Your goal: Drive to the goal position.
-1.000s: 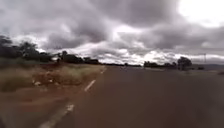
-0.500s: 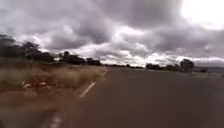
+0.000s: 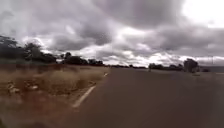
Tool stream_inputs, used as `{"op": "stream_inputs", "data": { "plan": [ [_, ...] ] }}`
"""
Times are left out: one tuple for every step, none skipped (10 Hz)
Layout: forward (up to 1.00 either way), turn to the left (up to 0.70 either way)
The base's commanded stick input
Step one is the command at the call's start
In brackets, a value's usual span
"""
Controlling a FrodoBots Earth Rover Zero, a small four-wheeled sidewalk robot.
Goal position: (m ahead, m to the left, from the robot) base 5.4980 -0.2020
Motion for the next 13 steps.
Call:
{"op": "stream_inputs", "data": {
  "plan": [
    [0.85,0.04],
    [0.85,0.04],
    [0.85,0.04],
    [0.85,0.04],
    [0.85,0.04],
    [0.85,0.04],
    [0.85,0.04],
    [0.85,0.04],
    [0.85,0.04],
    [0.85,0.04],
    [0.85,0.04],
    [0.85,0.04],
    [0.85,0.04]
  ]
}}
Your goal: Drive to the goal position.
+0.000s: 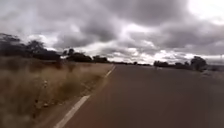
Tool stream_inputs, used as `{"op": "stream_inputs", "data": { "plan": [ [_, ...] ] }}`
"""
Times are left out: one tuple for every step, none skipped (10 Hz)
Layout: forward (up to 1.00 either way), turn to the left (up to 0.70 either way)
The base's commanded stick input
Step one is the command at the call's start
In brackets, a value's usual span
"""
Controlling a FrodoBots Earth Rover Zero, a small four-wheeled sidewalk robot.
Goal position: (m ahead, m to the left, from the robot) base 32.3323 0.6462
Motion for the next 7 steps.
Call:
{"op": "stream_inputs", "data": {
  "plan": [
    [0.85,0.04],
    [0.85,0.04],
    [0.85,0.04],
    [0.85,0.04],
    [0.85,0.04],
    [0.85,0.04],
    [0.85,0.01]
  ]
}}
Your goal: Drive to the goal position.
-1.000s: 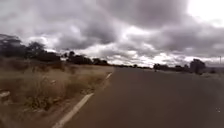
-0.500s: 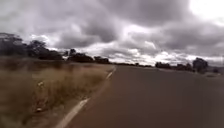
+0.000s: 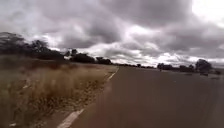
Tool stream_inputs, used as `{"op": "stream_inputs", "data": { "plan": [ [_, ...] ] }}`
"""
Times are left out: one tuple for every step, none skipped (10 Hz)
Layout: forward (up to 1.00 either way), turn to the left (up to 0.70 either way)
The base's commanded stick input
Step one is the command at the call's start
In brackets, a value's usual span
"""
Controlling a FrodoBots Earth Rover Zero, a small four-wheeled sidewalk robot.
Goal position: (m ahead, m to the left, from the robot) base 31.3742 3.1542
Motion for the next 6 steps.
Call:
{"op": "stream_inputs", "data": {
  "plan": [
    [0.85,-0.18],
    [0.85,-0.30],
    [0.85,-0.30],
    [0.85,-0.30],
    [0.85,-0.30],
    [0.85,-0.30]
  ]
}}
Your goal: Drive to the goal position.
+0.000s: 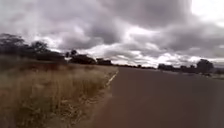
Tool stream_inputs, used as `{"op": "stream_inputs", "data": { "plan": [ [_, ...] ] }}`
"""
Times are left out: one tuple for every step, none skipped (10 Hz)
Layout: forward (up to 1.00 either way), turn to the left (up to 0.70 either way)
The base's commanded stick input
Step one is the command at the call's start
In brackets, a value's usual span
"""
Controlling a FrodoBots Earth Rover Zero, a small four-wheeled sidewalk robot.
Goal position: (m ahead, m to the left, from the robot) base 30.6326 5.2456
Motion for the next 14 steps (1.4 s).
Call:
{"op": "stream_inputs", "data": {
  "plan": [
    [0.85,-0.30],
    [0.85,-0.30],
    [0.85,-0.30],
    [0.85,-0.30],
    [0.85,-0.30],
    [0.85,-0.30],
    [0.85,-0.30],
    [0.85,-0.30],
    [0.85,-0.30],
    [0.85,0.04],
    [0.85,0.04],
    [0.85,0.20],
    [0.85,0.37],
    [0.85,0.20]
  ]
}}
